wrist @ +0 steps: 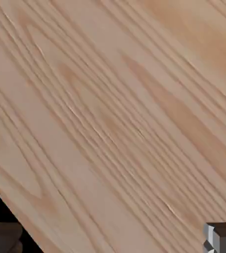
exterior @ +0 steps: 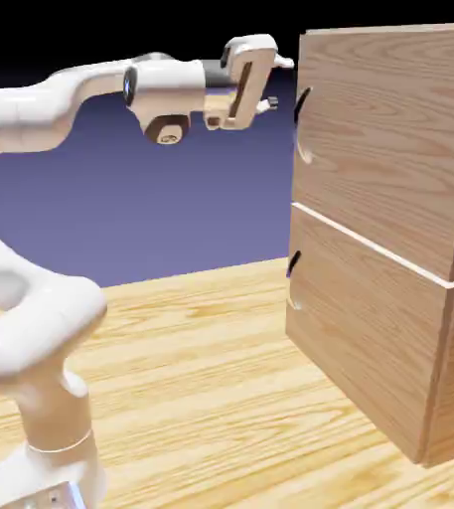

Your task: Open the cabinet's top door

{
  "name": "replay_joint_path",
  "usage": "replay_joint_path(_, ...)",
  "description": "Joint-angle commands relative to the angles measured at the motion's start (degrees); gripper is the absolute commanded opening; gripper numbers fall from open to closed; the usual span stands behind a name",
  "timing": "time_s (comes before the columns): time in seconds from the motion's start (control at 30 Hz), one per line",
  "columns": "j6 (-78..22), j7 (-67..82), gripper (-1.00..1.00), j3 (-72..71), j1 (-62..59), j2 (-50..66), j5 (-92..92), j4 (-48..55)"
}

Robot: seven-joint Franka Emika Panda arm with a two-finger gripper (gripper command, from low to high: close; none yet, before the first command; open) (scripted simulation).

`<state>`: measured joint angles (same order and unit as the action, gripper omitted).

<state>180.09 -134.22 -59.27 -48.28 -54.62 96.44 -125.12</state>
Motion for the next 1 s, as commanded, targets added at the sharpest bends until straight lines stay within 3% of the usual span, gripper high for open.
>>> replay_joint_path(0.0,0.2,-2.4,0.0,-1.5,-1.3,-0.6,2.5,0.9)
replay_joint_path(0.33,1.7,-25.4,0.0,-16.4,-13.5,-6.1,26.6,9.9)
replay_joint_path(0.53,-0.4,-26.7,0.0,-20.2,-23.6,-6.3,26.9,17.3)
replay_joint_path(0.57,-0.4,-26.7,-1.0,-20.2,-23.6,-6.3,26.9,17.3)
replay_joint_path(0.97,-26.6,-31.8,-1.0,-5.4,-12.7,-26.7,31.9,-4.4)
